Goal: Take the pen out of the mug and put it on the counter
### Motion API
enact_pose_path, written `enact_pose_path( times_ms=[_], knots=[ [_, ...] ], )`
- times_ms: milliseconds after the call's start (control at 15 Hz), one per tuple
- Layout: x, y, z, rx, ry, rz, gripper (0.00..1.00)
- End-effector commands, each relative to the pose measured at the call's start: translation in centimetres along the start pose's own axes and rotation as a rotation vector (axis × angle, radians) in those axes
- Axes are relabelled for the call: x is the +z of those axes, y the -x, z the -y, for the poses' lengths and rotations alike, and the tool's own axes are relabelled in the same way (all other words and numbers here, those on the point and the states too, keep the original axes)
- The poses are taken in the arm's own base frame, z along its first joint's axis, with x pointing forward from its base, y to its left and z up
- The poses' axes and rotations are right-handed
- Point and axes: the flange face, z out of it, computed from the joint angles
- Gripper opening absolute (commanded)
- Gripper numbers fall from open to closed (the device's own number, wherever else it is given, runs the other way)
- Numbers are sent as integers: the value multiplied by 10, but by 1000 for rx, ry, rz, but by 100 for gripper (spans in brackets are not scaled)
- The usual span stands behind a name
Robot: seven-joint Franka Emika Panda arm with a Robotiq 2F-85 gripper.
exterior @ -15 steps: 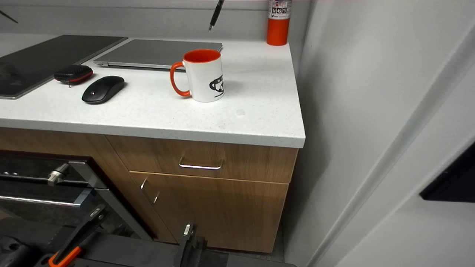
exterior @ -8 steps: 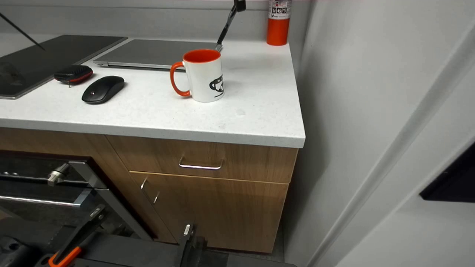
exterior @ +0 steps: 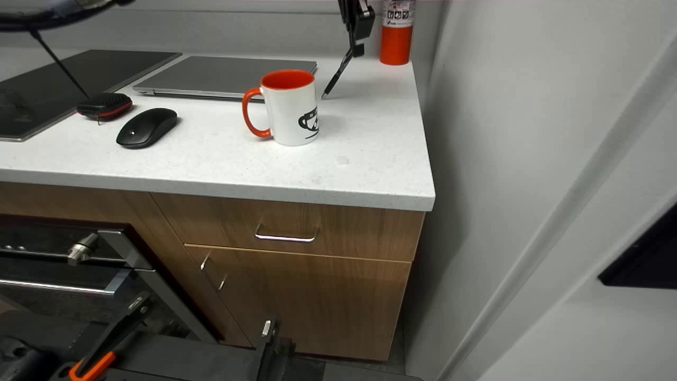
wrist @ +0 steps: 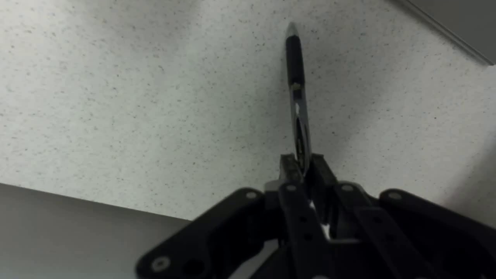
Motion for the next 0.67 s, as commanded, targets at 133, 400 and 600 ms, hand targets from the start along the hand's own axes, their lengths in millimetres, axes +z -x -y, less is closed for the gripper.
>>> enact_pose_path(
  times_ms=[133, 400, 600],
  knots=[
    [4, -12, 10, 23, 10, -14, 52],
    [-7, -20, 8, 33, -5, -46, 83],
    [-15, -26, 6, 35, -14, -52, 100]
  ],
)
